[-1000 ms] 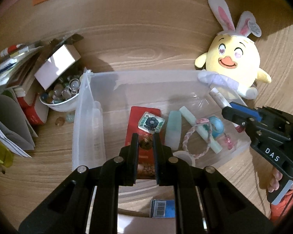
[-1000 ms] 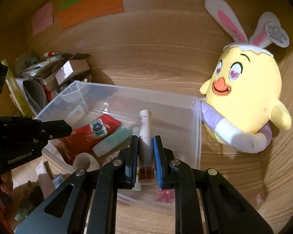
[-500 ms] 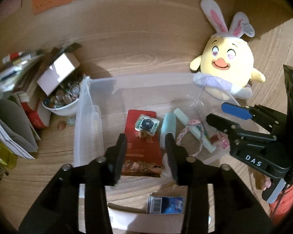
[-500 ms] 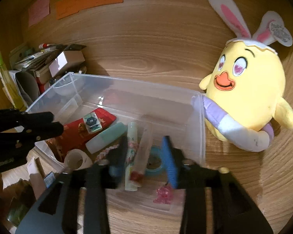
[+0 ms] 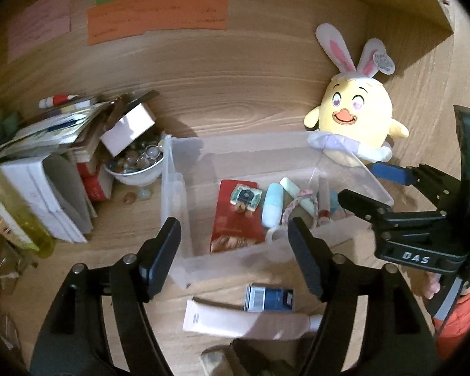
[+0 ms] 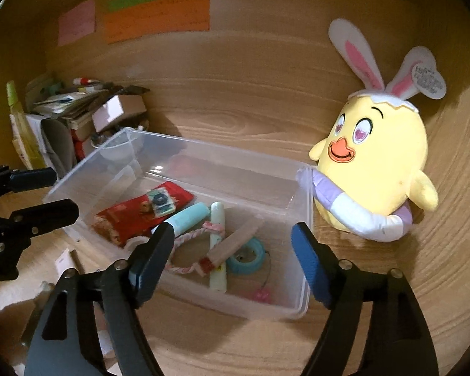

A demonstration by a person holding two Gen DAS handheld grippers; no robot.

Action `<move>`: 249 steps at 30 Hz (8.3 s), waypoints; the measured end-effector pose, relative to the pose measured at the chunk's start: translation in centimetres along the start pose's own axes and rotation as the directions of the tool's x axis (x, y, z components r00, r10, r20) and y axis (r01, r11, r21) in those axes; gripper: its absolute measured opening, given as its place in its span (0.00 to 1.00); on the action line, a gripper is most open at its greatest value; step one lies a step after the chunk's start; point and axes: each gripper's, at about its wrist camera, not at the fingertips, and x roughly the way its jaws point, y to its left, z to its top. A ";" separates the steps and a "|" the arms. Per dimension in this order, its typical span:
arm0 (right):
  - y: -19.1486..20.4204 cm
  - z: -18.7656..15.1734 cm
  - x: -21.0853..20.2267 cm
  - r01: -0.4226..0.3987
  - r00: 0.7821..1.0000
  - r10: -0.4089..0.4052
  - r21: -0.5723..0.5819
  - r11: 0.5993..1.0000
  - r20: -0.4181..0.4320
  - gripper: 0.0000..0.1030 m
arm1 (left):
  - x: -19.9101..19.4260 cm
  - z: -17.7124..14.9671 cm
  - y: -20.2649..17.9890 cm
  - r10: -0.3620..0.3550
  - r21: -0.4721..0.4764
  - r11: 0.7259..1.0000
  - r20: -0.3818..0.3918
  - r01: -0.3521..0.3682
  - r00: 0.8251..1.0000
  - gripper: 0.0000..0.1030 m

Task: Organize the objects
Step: 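Lower the bead and white tube into the box and open both tools, then move both tools back toward the green bottle and white pen, then grasp the dark green bottle with the left tool while the right tool grasps the white pen, then carry the green bottle and white pen toward the clear box, then lower the bottle and pen into the box and open both tools, then grasp the wooden block with the left tool while the right tool grasps the dark lipstick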

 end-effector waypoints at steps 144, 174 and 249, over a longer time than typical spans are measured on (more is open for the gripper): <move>-0.4 1.8 -1.4 -0.144 0.988 0.144 0.002 0.990 0.051 0.10 | 1.8 2.6 -1.3 -0.036 -0.042 0.998 0.004 0.036 0.999 0.40; 0.5 0.9 5.2 -0.065 0.993 0.059 -0.059 0.996 -0.102 0.10 | 5.4 2.0 -0.1 -0.043 -0.051 0.998 -0.064 0.040 0.997 0.40; 6.6 -11.1 -2.8 -0.204 0.960 0.218 0.096 0.974 -0.176 0.23 | -1.8 -12.1 2.1 -0.022 0.014 1.000 -0.167 0.025 0.986 0.43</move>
